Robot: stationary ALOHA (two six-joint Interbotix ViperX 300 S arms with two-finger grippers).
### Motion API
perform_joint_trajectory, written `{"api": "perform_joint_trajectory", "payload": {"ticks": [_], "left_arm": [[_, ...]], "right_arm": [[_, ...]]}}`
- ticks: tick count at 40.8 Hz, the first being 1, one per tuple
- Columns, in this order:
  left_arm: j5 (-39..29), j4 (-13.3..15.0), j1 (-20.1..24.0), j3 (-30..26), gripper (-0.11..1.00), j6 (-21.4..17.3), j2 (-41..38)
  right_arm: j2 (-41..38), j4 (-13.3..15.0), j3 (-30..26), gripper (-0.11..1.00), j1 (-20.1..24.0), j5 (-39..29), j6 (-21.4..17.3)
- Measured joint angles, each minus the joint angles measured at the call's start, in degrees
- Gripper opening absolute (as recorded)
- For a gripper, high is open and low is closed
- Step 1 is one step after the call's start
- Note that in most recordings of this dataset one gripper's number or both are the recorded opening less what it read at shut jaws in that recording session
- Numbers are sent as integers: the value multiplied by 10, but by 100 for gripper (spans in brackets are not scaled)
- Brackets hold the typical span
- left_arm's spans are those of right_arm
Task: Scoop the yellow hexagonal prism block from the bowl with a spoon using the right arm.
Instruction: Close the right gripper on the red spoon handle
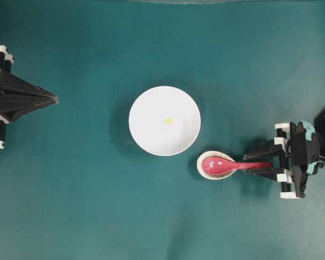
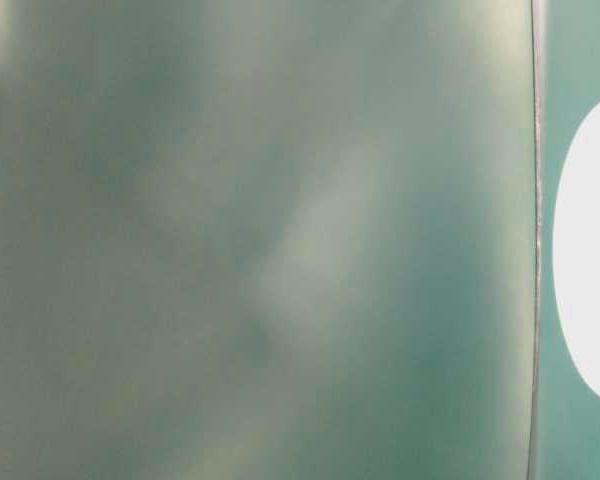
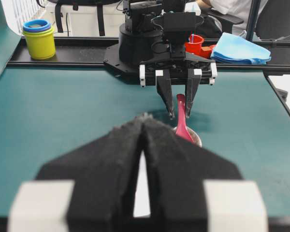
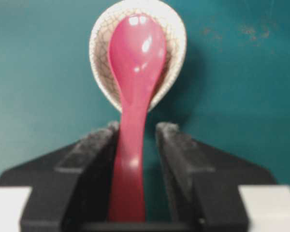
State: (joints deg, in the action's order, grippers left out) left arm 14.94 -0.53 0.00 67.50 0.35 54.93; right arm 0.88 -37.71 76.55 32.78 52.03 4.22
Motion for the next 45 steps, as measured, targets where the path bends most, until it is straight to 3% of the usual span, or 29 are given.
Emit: {"api": "perform_joint_trajectory", "payload": {"ticks": [8, 45], "left_arm": [[0, 1, 0, -1, 2, -1, 0], [0, 0, 0, -1, 2, 0, 0]], "right_arm": [[0, 0, -1, 43, 0, 1, 38], [-2, 2, -11, 42, 0, -12, 46]]}}
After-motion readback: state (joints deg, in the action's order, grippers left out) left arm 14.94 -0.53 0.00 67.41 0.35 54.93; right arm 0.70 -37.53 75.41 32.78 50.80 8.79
